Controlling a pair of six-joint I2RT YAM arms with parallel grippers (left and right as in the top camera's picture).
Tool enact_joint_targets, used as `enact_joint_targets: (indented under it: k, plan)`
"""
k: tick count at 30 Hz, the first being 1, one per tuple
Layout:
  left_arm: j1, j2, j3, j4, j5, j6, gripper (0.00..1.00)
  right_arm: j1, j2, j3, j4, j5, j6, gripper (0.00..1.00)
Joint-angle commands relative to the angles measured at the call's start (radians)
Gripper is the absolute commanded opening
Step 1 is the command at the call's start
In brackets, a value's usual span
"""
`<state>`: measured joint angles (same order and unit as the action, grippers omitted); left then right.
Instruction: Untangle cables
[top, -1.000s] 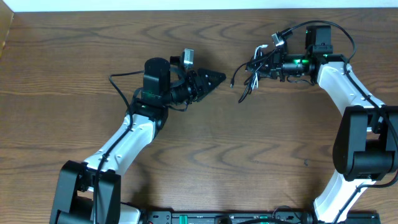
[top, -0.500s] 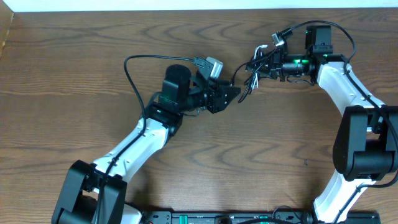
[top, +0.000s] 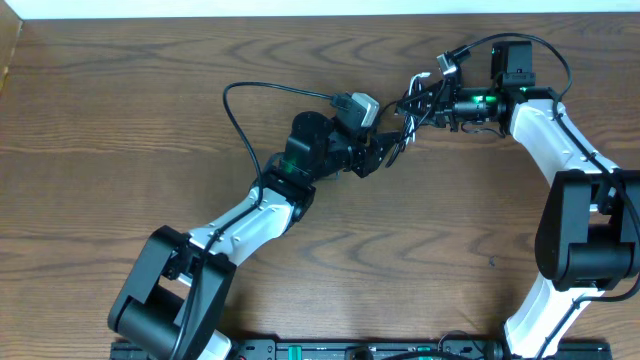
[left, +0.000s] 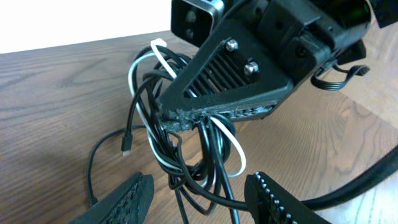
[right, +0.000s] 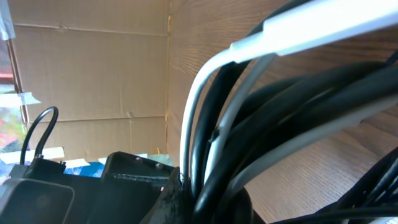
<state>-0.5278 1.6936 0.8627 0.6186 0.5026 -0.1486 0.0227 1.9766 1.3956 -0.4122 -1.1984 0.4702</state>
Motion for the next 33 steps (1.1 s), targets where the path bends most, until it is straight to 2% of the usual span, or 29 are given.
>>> enact_joint_targets:
  k: [1,6,8,11,17,23,29,33]
  plan:
    - [0.002,-0.005,0.007,0.015,-0.014,0.025,0.52,-0.002,-0.011,0.003,0.001,-0.035,-0.023,0.01]
    - [0.063,-0.006,0.007,-0.047,0.002,0.036,0.5,-0.002,-0.011,0.003,-0.004,-0.035,-0.023,0.01]
    - [0.093,-0.006,0.007,-0.06,0.126,0.102,0.5,-0.002,-0.011,0.003,-0.007,-0.035,-0.023,0.01]
    - [0.127,-0.006,0.007,-0.055,0.319,0.13,0.5,-0.002,-0.011,0.003,-0.007,-0.035,-0.027,0.01]
    - [0.112,-0.007,0.007,-0.026,0.449,0.13,0.5,-0.002,-0.011,0.003,-0.007,-0.035,-0.027,0.01]
    - [0.053,-0.007,0.007,0.008,0.446,0.13,0.5,-0.002,-0.011,0.003,-0.008,-0.035,-0.027,0.01]
    - [0.044,-0.003,0.007,0.012,0.242,0.129,0.5,-0.001,-0.011,0.003,-0.015,-0.035,-0.027,0.01]
    - [0.04,0.009,0.007,0.027,0.214,0.129,0.49,-0.002,-0.011,0.003,-0.032,-0.035,-0.05,0.01]
